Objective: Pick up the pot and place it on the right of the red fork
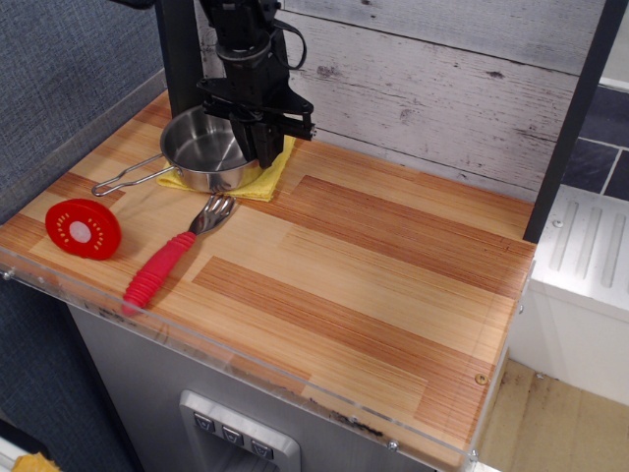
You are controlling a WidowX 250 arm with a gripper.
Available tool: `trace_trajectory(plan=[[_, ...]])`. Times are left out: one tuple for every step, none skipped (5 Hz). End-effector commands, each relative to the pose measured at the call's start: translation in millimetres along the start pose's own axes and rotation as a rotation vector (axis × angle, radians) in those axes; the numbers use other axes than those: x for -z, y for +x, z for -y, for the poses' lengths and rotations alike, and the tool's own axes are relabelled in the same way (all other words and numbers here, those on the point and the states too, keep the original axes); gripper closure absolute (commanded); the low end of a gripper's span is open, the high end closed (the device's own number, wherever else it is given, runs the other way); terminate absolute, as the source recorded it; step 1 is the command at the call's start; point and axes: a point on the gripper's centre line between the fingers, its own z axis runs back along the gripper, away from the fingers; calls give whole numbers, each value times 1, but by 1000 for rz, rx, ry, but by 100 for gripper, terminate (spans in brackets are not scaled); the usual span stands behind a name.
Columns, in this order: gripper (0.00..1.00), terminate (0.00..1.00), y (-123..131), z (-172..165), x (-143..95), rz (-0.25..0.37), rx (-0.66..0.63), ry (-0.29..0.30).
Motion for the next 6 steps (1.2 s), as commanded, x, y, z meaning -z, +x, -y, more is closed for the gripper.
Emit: trace_trajectory(plan=[[100, 0, -4, -26, -64, 109, 162, 83], [100, 0, -12, -27, -99, 153, 189, 105], [100, 0, -25, -5, -132, 191, 223, 65], [100, 0, -49, 40, -149, 212, 330, -12], [100, 0, -80, 86, -147, 192, 448, -65], [100, 0, -118, 133, -134, 144, 558, -100]])
